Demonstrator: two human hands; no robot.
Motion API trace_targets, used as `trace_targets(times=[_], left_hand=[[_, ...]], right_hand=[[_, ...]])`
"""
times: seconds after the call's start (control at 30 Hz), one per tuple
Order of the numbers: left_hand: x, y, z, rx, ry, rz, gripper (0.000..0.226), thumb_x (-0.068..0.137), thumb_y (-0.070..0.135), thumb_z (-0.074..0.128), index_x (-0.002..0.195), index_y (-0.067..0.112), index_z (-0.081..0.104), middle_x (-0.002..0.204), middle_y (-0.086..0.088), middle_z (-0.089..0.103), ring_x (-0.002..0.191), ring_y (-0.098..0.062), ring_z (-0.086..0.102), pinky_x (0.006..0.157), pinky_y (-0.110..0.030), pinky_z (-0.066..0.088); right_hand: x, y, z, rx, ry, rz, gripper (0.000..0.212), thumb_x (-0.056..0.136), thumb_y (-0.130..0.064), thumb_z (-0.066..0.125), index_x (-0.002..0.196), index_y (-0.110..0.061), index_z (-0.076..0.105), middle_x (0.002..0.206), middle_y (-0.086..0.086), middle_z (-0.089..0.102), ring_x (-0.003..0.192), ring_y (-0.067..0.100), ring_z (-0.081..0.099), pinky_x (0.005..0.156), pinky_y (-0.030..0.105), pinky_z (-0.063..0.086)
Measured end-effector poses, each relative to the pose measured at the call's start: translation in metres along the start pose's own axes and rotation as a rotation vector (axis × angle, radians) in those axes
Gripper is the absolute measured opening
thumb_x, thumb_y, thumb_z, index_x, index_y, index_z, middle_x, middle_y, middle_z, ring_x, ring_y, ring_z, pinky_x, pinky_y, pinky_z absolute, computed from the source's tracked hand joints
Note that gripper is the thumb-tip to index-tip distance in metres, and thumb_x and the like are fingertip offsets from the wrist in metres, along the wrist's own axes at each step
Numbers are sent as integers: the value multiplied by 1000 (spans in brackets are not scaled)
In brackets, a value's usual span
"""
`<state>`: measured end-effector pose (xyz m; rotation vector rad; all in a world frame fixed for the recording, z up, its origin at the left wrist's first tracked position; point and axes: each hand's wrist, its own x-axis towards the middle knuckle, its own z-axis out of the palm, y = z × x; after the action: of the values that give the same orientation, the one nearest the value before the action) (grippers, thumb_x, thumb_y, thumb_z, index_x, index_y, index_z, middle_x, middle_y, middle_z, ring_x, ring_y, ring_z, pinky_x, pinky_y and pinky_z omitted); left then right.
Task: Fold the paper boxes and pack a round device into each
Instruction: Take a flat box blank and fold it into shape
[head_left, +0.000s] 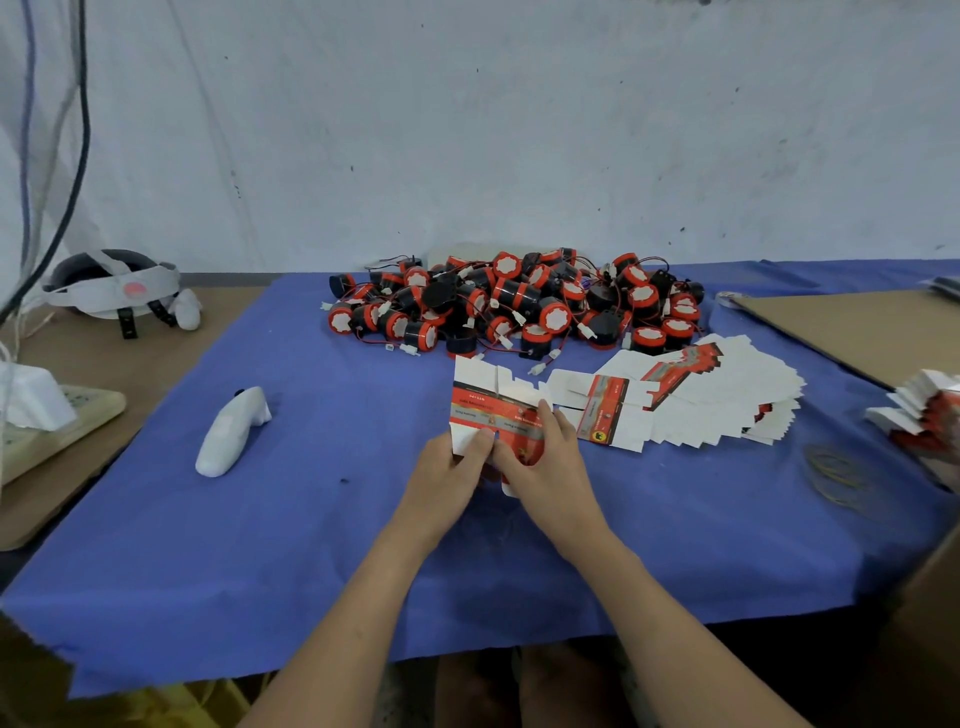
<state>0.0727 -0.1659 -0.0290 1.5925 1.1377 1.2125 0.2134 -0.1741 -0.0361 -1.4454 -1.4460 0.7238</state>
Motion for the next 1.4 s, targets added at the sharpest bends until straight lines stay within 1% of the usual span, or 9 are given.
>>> trace_targets(times=[0.17, 0.3, 0.43, 0.53, 0.7, 0.83, 0.93, 1.17, 1.4], left_hand=[[-1, 1, 1, -10, -14, 0, 22, 104, 38, 47, 101, 30, 67, 96, 11, 74, 92, -13, 71, 75, -21, 57], [-4, 1, 0, -44, -65, 20, 52, 98, 61, 34, 92, 28, 74, 89, 3, 75, 83, -13, 70, 77, -21, 54], [-8, 0, 2, 50, -99, 62, 67, 90, 81, 22, 115, 39, 68, 97, 15, 74, 83, -8, 68, 85, -25, 52], [-9, 0, 5, 245, -120, 147, 57, 91, 79, 29, 133, 46, 50, 111, 21, 69, 91, -2, 67, 88, -32, 55], [-9, 1, 8, 497, -23, 301, 61, 90, 73, 44, 143, 44, 31, 131, 27, 39, 96, 14, 55, 71, -18, 53], [-7, 1, 8, 555, 50, 348, 74, 89, 77, 40, 149, 39, 22, 150, 20, 27, 112, 29, 31, 81, -2, 39], [-5, 1, 8, 548, 67, 332, 76, 89, 78, 37, 151, 40, 17, 154, 18, 24, 130, 11, 27, 81, 2, 28], [-6, -2, 9, 553, 164, 299, 72, 94, 71, 31, 154, 34, 17, 155, 12, 32, 139, -5, 32, 104, -31, 41], [-10, 4, 9, 612, 246, 369, 64, 97, 54, 36, 154, 33, 19, 148, 10, 44, 126, -7, 48, 84, -24, 51]], right_hand=[[1, 1, 0, 5, 24, -3, 83, 92, -53, 62, 158, -32, 18, 161, -12, 18, 119, -4, 31, 61, -2, 38], [-1, -2, -4, 164, 53, 18, 75, 87, -55, 58, 153, -32, 32, 151, -8, 36, 120, 7, 47, 83, 16, 49], [-4, -1, -9, 334, -22, 54, 60, 90, -57, 52, 143, -30, 49, 115, -16, 61, 105, 10, 60, 76, 16, 49], [0, -3, -14, 521, -173, 91, 51, 94, -49, 54, 134, -18, 59, 127, 3, 67, 118, 20, 65, 102, 36, 52], [0, -6, -26, 767, -397, 157, 53, 88, -53, 48, 127, -23, 67, 128, 16, 66, 118, 28, 65, 93, 37, 56], [1, -7, -25, 769, -437, 193, 44, 82, -58, 52, 110, -35, 77, 121, 8, 72, 112, 25, 69, 90, 36, 57], [-1, -9, -23, 761, -459, 181, 42, 79, -61, 54, 106, -39, 78, 117, 5, 73, 111, 23, 69, 87, 34, 57], [2, -5, -17, 647, -449, 146, 50, 88, -54, 49, 127, -26, 64, 123, 18, 69, 118, 32, 65, 103, 43, 52], [3, -3, -19, 618, -471, 139, 51, 96, -46, 47, 136, -15, 57, 109, 9, 72, 106, 23, 68, 97, 34, 53]])
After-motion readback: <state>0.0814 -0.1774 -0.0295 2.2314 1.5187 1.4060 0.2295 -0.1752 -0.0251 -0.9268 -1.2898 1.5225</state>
